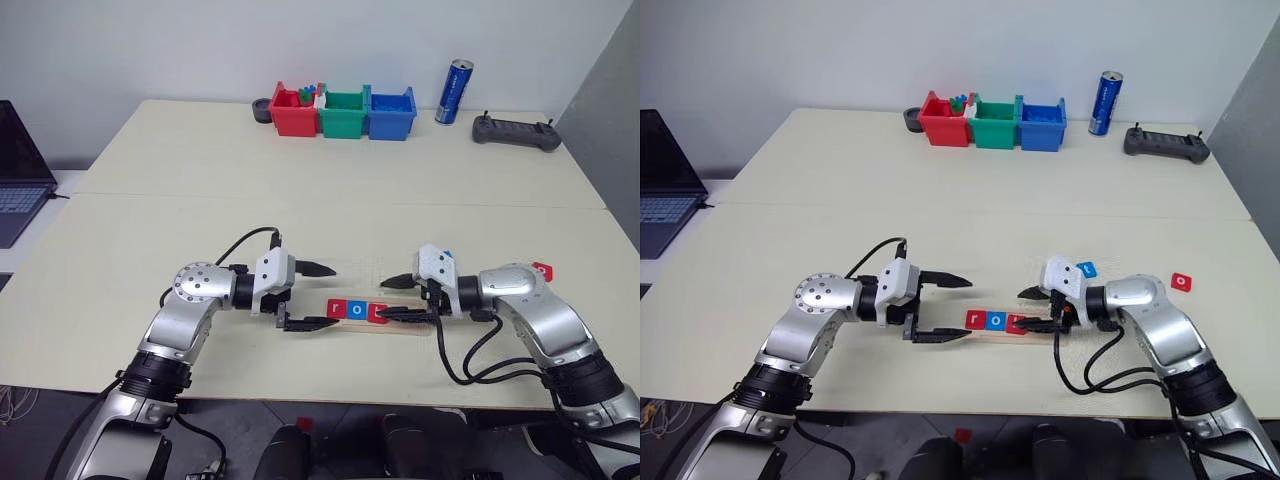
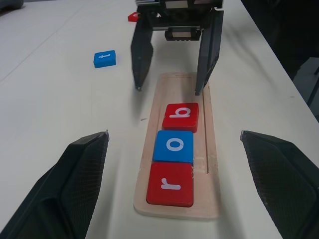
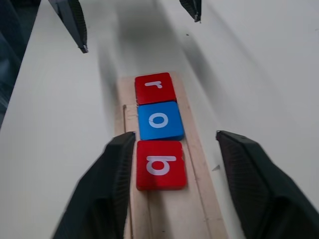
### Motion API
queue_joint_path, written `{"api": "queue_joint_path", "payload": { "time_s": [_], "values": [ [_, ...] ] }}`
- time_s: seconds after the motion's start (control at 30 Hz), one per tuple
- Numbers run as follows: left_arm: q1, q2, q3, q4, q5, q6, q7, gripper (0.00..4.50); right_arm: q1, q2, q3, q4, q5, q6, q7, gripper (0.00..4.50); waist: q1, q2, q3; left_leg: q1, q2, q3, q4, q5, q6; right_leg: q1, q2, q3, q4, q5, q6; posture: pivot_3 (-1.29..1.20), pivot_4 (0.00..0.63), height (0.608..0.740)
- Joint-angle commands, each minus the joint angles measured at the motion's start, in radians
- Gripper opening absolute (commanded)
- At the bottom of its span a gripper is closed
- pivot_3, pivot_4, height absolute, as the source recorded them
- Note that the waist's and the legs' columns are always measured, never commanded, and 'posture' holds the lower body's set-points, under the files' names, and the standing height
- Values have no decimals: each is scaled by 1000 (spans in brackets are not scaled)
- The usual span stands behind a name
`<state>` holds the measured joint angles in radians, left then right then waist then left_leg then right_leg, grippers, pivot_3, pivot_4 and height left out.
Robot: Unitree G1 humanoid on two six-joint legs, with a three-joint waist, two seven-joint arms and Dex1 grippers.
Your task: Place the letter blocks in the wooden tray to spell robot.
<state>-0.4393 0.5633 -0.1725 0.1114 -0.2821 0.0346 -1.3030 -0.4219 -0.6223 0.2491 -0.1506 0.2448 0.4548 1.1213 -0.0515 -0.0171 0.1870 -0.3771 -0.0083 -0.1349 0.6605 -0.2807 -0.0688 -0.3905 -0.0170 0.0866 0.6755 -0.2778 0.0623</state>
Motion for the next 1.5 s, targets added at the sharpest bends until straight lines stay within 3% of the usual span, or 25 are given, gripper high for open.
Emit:
{"api": "queue_joint_path", "payload": {
  "time_s": [0.03,0.13,0.17,0.73,1.07,1.23,1.37,1.5],
  "values": [
    [-4,1,-1,-25,-2,-12,-2,4500,16,-7,0,-67,30,14,13,1284,0,0,0,0,0,0,0,0,0,0,0,0,0,0,0,0,150,740],
    [6,3,-1,-34,-3,-12,-1,4500,34,-13,17,-83,17,12,11,175,0,0,0,0,0,0,0,0,0,0,0,0,0,0,0,0,150,740],
    [10,3,-1,-39,-4,-11,0,4500,41,-16,23,-85,11,11,11,63,0,0,0,0,0,0,0,0,0,0,0,0,0,0,0,0,150,740],
    [34,7,-4,-65,-6,-5,-18,4500,53,20,83,-28,-73,-47,-47,63,0,0,0,0,0,0,0,0,0,0,0,0,0,0,0,0,150,740],
    [31,2,-9,-59,-5,-6,-22,4500,58,-1,51,-92,-12,22,-27,63,0,0,0,0,0,0,0,0,0,0,0,0,0,0,0,0,150,740],
    [19,-2,-15,-48,-5,-9,-21,4500,34,-29,-29,-207,111,189,-33,63,0,0,0,0,0,0,0,0,0,0,0,0,0,0,0,0,150,740],
    [16,-9,-16,-45,-6,-11,-14,4500,44,-41,-181,-269,193,317,-130,63,4,0,0,-1,0,-1,0,0,0,0,0,0,-1,0,0,0,150,740],
    [12,-24,-17,-37,-4,-14,-6,4500,146,-68,-327,-320,202,361,-232,924,11,0,0,-2,0,-1,0,0,0,0,0,-1,-2,0,0,0,150,740]
  ]
}}
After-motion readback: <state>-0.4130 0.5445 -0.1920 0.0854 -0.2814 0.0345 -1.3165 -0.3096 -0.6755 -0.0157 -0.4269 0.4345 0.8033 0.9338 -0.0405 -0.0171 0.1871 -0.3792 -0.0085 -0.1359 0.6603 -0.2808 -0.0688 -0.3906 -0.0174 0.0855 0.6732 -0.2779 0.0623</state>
